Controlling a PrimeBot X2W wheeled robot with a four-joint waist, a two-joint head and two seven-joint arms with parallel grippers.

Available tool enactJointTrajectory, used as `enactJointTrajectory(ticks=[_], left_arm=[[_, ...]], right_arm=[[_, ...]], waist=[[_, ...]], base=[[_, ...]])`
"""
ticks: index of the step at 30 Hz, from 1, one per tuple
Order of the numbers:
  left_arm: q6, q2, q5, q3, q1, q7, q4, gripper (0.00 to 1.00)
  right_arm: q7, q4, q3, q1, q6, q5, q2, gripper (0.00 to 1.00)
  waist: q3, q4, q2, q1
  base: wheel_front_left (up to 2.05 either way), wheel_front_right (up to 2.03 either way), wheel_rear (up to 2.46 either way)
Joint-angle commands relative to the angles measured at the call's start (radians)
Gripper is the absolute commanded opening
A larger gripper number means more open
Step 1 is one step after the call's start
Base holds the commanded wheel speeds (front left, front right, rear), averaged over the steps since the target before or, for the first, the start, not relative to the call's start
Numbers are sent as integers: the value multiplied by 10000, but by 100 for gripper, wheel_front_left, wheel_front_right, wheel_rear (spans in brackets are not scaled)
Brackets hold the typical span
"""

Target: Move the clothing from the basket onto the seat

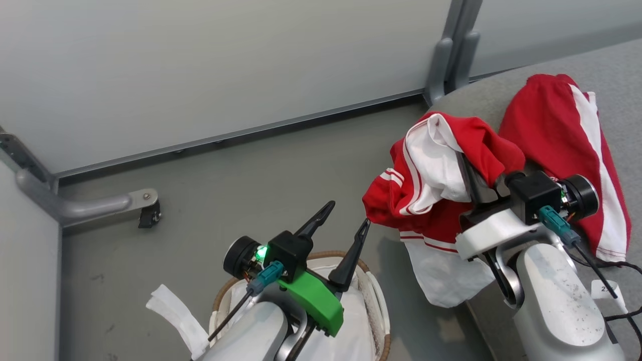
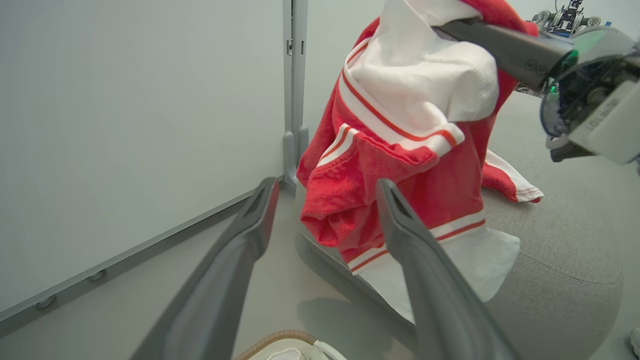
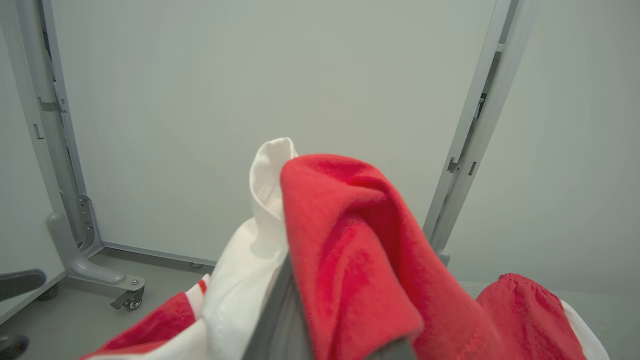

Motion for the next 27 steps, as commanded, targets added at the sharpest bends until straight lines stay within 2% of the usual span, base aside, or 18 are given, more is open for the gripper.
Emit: enactJointTrajectory(ticks=[1,8,14,20,27], left_arm=[[-3,23,113,59,195,-3,-73,100],[-3,26,172,19,314,-2,-271,100],[-22,28,220,-87,366,-2,-261,100],[-45,31,252,-195,328,-2,-292,100],[-15,32,403,-108,-64,-2,-168,100]], right_arm=[[-24,1,-44,192,-14,-57,-84,0],[-24,39,-223,452,-14,-65,-270,0],[-23,36,-355,632,-14,-4,-292,0],[-23,-5,-568,768,-14,57,-364,0],[-23,-206,-1043,65,-14,-45,-747,0]], waist=[[88,-862,0,0],[208,-2144,0,0],[243,-2836,0,0],[387,-2968,0,0],[956,-2593,0,0]], base=[[0,0,0],[0,0,0],[0,0,0],[0,0,0],[0,0,0]])
